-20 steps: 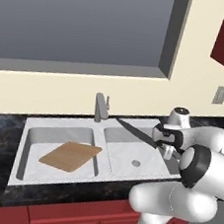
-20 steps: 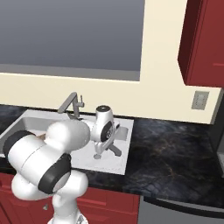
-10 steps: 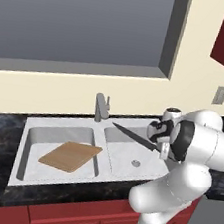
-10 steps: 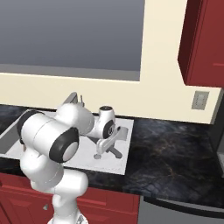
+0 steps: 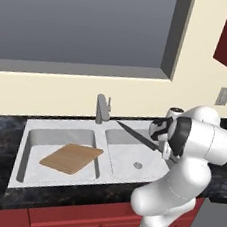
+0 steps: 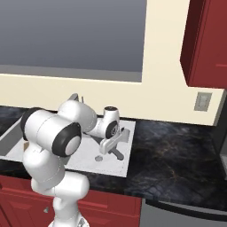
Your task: Move the cutting board and knife to the sink. Then move spray from the cabinet to the counter.
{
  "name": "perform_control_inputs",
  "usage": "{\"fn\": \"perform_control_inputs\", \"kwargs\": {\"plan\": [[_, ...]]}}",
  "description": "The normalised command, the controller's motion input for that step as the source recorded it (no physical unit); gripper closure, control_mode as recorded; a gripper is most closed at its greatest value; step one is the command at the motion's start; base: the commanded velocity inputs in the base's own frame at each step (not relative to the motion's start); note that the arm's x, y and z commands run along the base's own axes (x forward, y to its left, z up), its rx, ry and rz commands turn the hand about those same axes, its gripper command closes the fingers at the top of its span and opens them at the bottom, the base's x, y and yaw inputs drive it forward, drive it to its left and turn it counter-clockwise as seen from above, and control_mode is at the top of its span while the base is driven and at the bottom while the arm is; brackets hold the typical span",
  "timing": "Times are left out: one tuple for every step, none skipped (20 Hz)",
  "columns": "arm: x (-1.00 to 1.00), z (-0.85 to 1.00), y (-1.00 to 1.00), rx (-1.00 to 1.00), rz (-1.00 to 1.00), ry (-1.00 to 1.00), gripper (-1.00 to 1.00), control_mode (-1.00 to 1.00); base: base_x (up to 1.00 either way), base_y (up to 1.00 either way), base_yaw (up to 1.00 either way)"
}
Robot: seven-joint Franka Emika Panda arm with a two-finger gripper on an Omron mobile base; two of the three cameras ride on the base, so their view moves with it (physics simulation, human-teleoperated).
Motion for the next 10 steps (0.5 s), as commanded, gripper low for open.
{"fn": "perform_control_inputs", "kwargs": {"plan": [[0.00, -0.23, 0.00, 0.04, 0.00, -0.07, 1.00, -1.00, 0.00, 0.00, 0.00], [0.00, -0.25, 0.00, 0.04, 0.00, -0.08, 1.00, -1.00, 0.00, 0.00, 0.00], [0.00, -0.27, 0.00, 0.04, 0.00, -0.08, 1.00, -1.00, 0.00, 0.00, 0.00], [0.00, -0.29, 0.00, 0.05, 0.00, -0.09, 1.00, -1.00, 0.00, 0.00, 0.00], [0.00, -0.31, 0.00, 0.04, 0.00, -0.09, 1.00, -1.00, 0.00, 0.00, 0.00], [0.00, -0.31, 0.00, 0.04, 0.00, -0.09, 1.00, -1.00, 0.00, 0.00, 0.00], [0.01, -0.34, 0.00, 0.04, 0.00, -0.09, 1.00, -1.00, 0.00, 0.00, 0.00], [0.01, -0.34, 0.00, 0.04, 0.00, -0.09, 1.00, -1.00, 0.00, 0.00, 0.00], [0.01, -0.35, 0.00, 0.04, 0.00, -0.09, 1.00, -1.00, 0.00, 0.00, 0.00], [0.01, -0.35, 0.00, 0.03, 0.00, -0.08, 1.00, -1.00, 0.00, 0.00, 0.00]]}}
